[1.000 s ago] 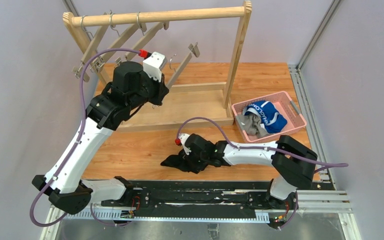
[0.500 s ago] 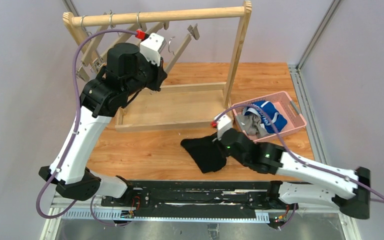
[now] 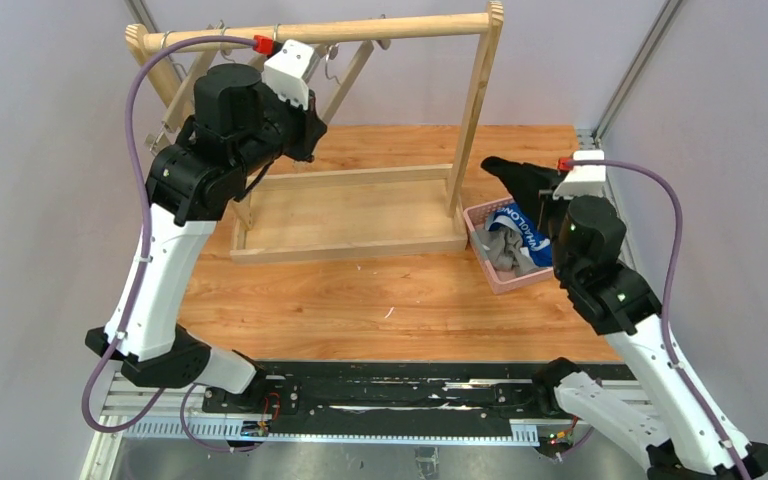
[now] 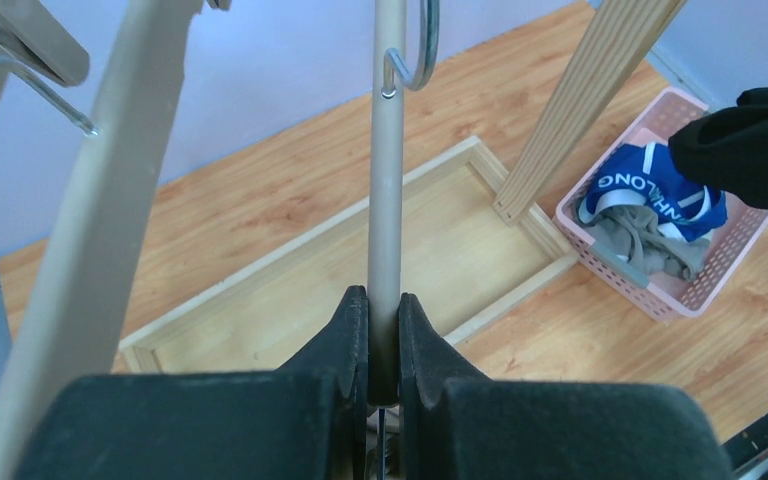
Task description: Remove the underwear clipped to the hanger
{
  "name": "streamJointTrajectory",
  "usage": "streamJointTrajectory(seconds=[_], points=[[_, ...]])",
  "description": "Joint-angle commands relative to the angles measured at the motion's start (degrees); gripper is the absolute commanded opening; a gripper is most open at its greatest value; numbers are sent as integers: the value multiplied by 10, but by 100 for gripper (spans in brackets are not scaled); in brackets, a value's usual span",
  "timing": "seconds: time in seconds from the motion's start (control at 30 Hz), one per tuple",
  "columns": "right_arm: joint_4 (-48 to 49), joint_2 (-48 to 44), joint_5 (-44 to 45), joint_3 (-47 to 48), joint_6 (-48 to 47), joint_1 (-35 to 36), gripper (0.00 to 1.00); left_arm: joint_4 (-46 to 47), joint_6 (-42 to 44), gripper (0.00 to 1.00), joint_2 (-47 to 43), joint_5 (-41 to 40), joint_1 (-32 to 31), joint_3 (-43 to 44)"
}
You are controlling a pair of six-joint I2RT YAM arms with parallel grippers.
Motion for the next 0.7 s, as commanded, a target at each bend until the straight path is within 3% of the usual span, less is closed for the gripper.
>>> streamJointTrajectory(seconds=[0.0, 0.27, 0.67], points=[[96, 42, 5, 2, -64, -72, 1, 8, 9, 0, 4, 2, 4, 41], [144, 112, -74, -39, -16, -196, 1, 8, 9, 0, 21, -4, 10, 72], [200, 181, -170, -112, 28, -258, 1, 13, -17, 0, 88, 35, 51, 138]])
